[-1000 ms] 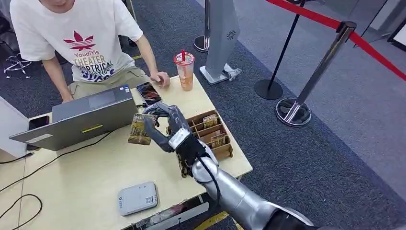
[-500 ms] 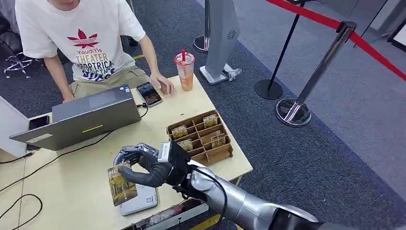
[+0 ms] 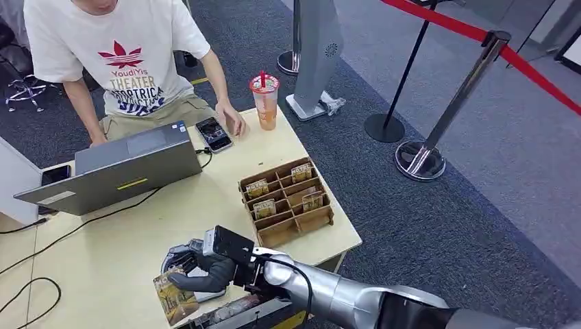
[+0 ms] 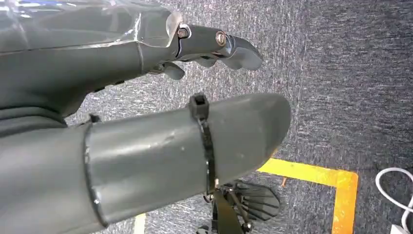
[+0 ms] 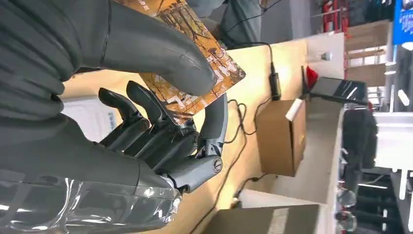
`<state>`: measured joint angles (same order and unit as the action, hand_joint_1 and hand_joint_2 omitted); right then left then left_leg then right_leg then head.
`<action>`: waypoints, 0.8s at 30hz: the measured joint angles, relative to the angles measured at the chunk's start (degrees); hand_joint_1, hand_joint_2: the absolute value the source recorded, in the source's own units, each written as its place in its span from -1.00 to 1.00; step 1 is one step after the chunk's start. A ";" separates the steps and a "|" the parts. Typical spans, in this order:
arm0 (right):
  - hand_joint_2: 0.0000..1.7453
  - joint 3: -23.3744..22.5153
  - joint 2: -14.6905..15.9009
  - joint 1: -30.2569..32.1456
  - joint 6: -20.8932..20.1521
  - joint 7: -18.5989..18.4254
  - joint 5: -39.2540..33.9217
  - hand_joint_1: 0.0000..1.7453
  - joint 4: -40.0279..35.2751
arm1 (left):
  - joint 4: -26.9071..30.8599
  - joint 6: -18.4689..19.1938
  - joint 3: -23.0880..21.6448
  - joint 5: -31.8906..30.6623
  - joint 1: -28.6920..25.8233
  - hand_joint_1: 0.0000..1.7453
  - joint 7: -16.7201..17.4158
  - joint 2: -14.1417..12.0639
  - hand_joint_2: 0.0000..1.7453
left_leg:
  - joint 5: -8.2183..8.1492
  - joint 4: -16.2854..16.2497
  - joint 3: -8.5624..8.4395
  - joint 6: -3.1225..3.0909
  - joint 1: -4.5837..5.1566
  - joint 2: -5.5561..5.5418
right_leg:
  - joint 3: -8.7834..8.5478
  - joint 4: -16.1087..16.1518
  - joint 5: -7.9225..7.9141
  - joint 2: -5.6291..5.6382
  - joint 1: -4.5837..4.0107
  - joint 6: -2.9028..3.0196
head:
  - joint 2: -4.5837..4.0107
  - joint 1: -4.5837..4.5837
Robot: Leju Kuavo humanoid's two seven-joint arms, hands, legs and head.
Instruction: Pass the card to the sensor for recognition and then transmit it.
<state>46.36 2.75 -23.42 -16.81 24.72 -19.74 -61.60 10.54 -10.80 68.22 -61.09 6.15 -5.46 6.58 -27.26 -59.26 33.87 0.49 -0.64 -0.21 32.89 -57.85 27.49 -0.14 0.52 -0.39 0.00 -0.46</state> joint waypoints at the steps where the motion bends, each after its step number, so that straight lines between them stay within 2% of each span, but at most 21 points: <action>1: 1.00 0.20 0.00 -0.11 0.44 -0.07 0.00 1.00 0.68 | 0.00 0.00 0.00 -0.13 0.01 -1.00 -0.02 0.02 -1.00 | 0.00 0.00 0.00 0.00 0.00 0.00 | 0.00 0.00 0.00 0.00 0.00 0.00 | 0.00 -0.02; 18: 1.00 0.75 -2.36 -1.10 5.97 -1.09 -0.13 1.00 11.48 | 0.00 0.35 0.00 -0.11 -0.02 -1.00 0.07 0.00 -1.00 | 0.00 0.00 0.00 0.00 0.00 0.00 | 0.00 0.00 0.00 0.00 0.00 0.00 | 0.00 0.00; 24: 1.00 0.31 -3.04 -1.17 6.41 -0.96 -0.83 1.00 14.80 | 0.00 0.52 0.00 -0.15 -0.03 -1.00 0.07 0.00 -1.00 | 0.00 0.00 0.00 0.00 0.00 0.00 | 0.00 0.00 0.00 0.00 0.00 0.00 | 0.00 0.00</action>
<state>46.66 -0.28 -24.59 -10.40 23.76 -20.57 -46.79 10.54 -10.27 68.22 -61.24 6.12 -5.40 6.58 -27.26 -59.26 33.87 0.49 -0.64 -0.21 32.89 -57.85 27.48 -0.14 0.53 -0.39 0.00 -0.46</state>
